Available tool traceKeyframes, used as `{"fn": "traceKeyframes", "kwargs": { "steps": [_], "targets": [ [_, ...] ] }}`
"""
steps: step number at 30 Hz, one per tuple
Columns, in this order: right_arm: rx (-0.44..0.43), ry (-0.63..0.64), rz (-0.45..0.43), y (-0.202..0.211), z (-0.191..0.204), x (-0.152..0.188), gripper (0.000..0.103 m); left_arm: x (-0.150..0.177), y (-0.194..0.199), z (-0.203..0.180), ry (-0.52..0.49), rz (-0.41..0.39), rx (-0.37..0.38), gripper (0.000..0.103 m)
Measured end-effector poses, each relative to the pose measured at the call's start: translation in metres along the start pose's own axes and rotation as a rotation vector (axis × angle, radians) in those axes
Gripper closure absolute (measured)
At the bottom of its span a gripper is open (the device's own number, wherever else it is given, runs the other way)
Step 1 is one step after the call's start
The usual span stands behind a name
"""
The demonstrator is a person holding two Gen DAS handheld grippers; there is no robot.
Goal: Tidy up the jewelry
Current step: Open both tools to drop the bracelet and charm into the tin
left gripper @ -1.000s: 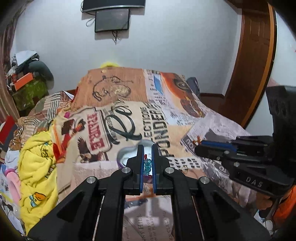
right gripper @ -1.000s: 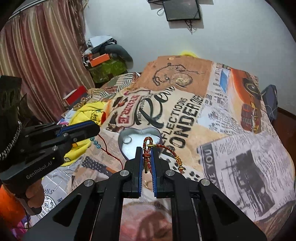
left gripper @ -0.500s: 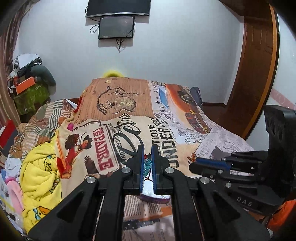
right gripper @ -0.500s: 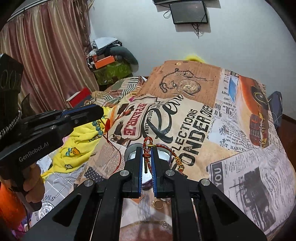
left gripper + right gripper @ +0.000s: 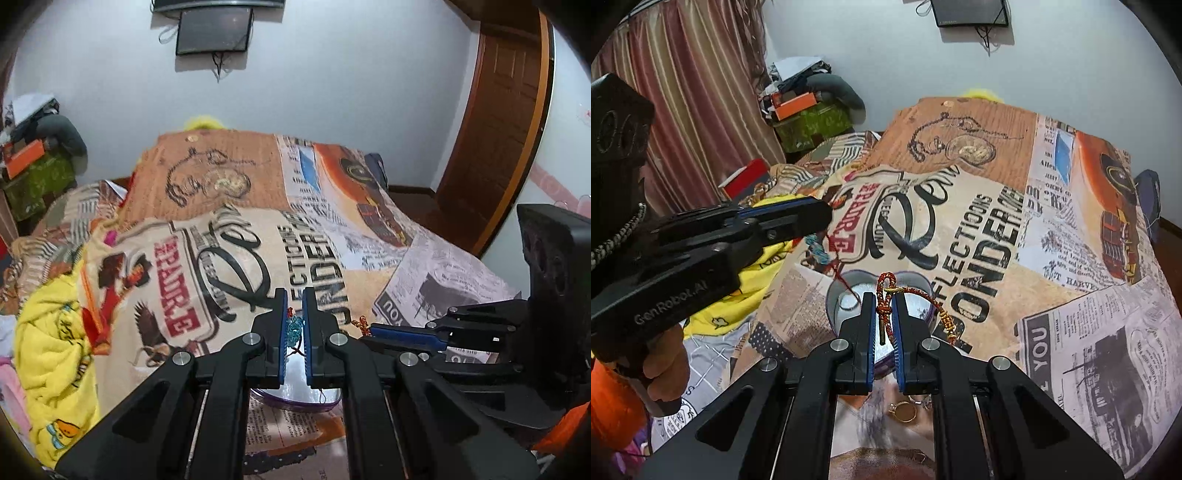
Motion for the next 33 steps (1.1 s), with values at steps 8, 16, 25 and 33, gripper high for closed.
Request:
{"fn": "traceKeyframes", "kwargs": {
  "steps": [8,16,25,33],
  "targets": [
    [-0.004,0.004,0.045,-0.016,-0.001,0.008,0.095,0.022,-0.028,0.007,0.029,0.094,0.031,0.097],
    [-0.008,0.013,0.068,-0.026,0.0,0.01,0.095,0.027,-0.024,0.01,-0.021,0.1,0.015,0.097],
    [-0.003,0.031,0.096,-0.04,0.007,0.012,0.095,0.034,-0.006,0.038,-0.028,0.076,-0.1,0.077],
    [0.018,0.044,0.125,-0.052,0.009,0.017,0.095,0.051,-0.004,0.057,0.002,0.104,-0.145,0.077]
  ]
}}
Point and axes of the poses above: each gripper's, at about its wrist camera, not at the fingertips, and y roughly against the way its jaws point, z to its left, x to its underside, the point moved 7 cm from there along -y, roughly the way its jaws point, and after that the axes turned 2 degrees about -y, right-handed, at the moved point
